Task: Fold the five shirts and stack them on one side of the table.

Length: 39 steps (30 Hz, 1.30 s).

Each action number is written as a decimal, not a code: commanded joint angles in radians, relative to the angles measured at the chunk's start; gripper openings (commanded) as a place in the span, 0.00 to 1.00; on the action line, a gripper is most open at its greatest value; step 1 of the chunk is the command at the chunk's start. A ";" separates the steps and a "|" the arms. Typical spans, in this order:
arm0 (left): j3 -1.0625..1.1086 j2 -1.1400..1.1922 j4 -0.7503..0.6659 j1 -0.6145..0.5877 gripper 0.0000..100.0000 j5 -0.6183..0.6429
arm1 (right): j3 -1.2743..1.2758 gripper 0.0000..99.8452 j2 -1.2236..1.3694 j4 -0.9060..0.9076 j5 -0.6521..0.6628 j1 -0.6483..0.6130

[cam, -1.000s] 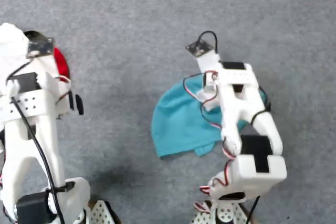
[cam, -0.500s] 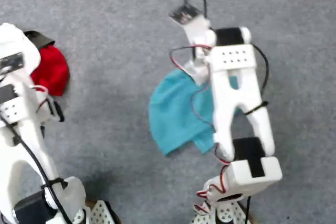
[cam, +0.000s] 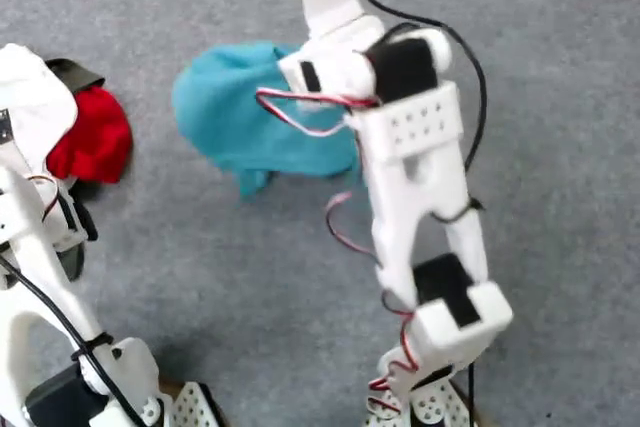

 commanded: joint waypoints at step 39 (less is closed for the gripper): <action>-0.177 0.420 -0.528 0.901 0.20 0.103 | 0.932 0.01 -0.084 -0.041 0.750 1.011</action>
